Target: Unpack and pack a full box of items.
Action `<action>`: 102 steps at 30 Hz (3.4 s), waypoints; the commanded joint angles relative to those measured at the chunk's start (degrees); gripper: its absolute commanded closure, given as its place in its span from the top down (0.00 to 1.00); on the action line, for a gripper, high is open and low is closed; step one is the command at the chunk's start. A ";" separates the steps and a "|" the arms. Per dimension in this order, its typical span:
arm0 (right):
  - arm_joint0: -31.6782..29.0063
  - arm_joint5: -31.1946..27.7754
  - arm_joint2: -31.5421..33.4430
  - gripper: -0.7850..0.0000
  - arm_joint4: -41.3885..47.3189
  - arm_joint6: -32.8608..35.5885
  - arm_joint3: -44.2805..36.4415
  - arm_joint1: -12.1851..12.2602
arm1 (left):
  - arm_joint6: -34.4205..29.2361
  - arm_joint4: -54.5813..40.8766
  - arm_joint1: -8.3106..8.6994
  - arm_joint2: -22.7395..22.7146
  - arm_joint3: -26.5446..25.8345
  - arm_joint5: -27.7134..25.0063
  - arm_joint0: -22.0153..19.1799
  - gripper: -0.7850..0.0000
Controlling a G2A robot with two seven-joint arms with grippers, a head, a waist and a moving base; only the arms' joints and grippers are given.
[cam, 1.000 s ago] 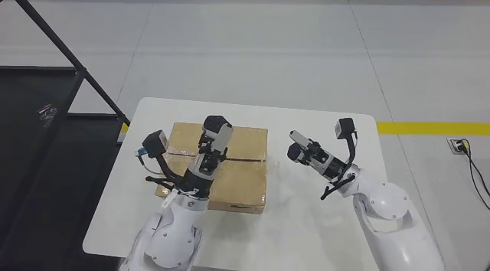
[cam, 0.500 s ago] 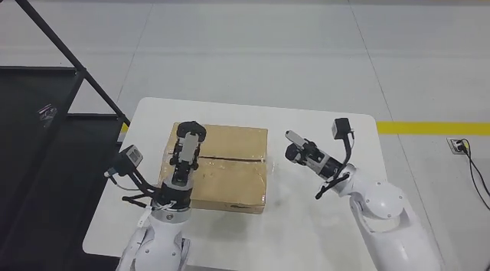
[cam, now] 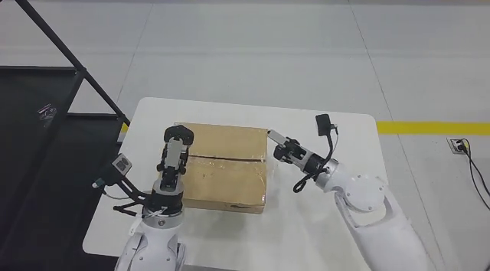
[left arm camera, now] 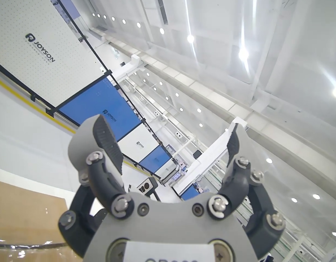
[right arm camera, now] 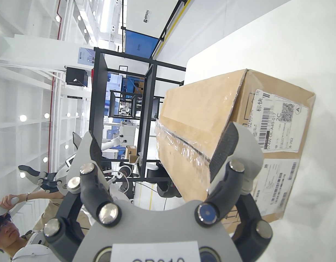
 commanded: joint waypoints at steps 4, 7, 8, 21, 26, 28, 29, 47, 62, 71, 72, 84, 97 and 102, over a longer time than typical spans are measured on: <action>4.16 -0.06 -5.13 1.00 0.36 2.62 2.57 -0.93 | 1.86 1.51 -0.19 0.28 0.55 0.21 -0.33 1.00; 7.18 0.68 -7.85 1.00 0.41 3.14 5.22 -1.61 | 1.74 1.80 -0.26 0.76 0.79 -0.21 -0.25 1.00; 8.09 0.88 -8.65 1.00 0.61 3.29 6.16 -1.85 | 2.75 2.14 -0.29 0.20 0.63 -0.22 -0.29 1.00; 15.42 1.09 -13.58 1.00 5.66 9.99 16.00 -3.76 | 5.42 2.03 -0.58 -0.81 1.55 -2.24 -0.12 1.00; 16.39 -1.01 -13.98 1.00 7.87 11.59 18.22 -4.17 | 3.10 0.05 -0.61 -0.58 1.80 -2.15 -0.60 1.00; 16.76 -1.60 -14.18 1.00 8.50 11.63 18.81 -4.36 | 3.40 0.32 -0.63 -0.67 1.68 -3.03 -0.42 1.00; 16.92 -1.84 -14.30 1.00 8.79 11.37 19.03 -4.48 | 3.32 0.14 -0.64 -0.61 1.64 -3.19 -0.28 1.00; 19.82 -4.04 -18.12 1.00 12.08 11.79 22.11 -6.62 | 6.53 1.28 -1.06 -0.83 0.68 -6.16 1.37 1.00; 25.18 -4.31 -25.11 1.00 15.65 8.24 28.75 -11.07 | 9.63 -13.47 -0.51 -14.23 3.56 -8.15 2.04 1.00; 27.31 -5.00 -27.03 1.00 15.81 4.52 31.66 -12.76 | -1.84 -34.63 0.36 -20.42 14.55 -6.61 -1.91 1.00; 27.31 -5.00 -27.03 1.00 15.81 4.52 31.66 -12.76 | -1.84 -34.63 0.36 -20.42 14.55 -6.61 -1.91 1.00; 27.27 -2.77 -27.96 1.00 17.84 1.20 33.27 -14.65 | -1.05 -36.67 0.04 -18.43 20.47 -0.78 -6.18 1.00; 31.73 -7.01 -31.61 1.00 20.96 -0.72 42.23 -19.85 | -8.54 -32.63 0.64 -18.79 32.17 5.18 -10.31 1.00; 33.62 -8.67 -32.54 1.00 23.10 -0.26 46.69 -22.17 | -13.53 -29.63 0.93 -17.29 40.93 5.54 -13.91 1.00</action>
